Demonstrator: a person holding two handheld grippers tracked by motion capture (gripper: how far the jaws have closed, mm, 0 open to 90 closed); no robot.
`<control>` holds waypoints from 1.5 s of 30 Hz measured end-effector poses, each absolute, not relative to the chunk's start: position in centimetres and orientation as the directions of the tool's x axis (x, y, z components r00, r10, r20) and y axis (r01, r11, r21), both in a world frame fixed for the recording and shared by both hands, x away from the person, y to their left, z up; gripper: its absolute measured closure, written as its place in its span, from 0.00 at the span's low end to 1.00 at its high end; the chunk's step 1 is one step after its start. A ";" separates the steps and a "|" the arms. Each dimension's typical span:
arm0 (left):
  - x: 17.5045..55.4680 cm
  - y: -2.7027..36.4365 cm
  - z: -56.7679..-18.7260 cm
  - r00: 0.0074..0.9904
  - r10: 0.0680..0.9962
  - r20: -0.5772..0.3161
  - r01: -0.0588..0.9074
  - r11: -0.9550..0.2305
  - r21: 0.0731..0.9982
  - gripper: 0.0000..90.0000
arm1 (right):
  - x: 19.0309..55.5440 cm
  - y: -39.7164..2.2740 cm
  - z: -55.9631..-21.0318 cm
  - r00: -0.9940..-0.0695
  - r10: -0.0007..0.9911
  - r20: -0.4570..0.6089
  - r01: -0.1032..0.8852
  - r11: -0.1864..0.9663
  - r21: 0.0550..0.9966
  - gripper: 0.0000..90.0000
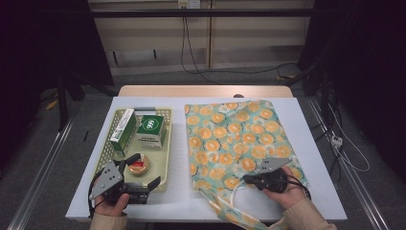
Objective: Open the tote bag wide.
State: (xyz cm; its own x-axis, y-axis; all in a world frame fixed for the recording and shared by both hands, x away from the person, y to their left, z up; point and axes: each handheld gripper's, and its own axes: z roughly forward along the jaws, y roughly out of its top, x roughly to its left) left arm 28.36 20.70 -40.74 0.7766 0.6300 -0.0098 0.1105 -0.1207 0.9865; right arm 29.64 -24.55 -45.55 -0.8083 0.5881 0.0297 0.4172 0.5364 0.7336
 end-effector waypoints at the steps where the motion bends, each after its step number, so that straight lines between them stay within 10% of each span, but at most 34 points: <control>1: 28.4 20.7 -40.7 0.776 0.630 -0.009 0.109 -0.120 0.987 0.03 | 29.6 -24.6 -45.5 -0.808 0.588 0.030 0.417 0.536 0.734 1.00; 16: 28.4 20.7 -40.7 0.779 0.627 -0.008 0.108 -0.121 0.987 0.03 | 31.1 -22.9 -44.9 -0.812 0.576 0.091 0.437 0.498 0.749 1.00; 18: 28.4 20.7 -40.7 0.778 0.628 -0.008 0.108 -0.121 0.987 0.03 | 30.5 -23.5 -44.9 -0.807 0.583 0.091 0.435 0.484 0.759 0.78; 25: 28.3 20.5 -40.7 0.782 0.624 -0.006 0.109 -0.126 0.986 0.03 | 29.2 -24.1 -45.6 -0.828 0.558 0.060 0.412 0.531 0.740 0.64; 45: 28.4 20.3 -40.8 0.778 0.628 -0.005 0.112 -0.130 0.985 0.03 | 29.7 -23.8 -45.9 -0.815 0.576 0.062 0.423 0.517 0.744 1.00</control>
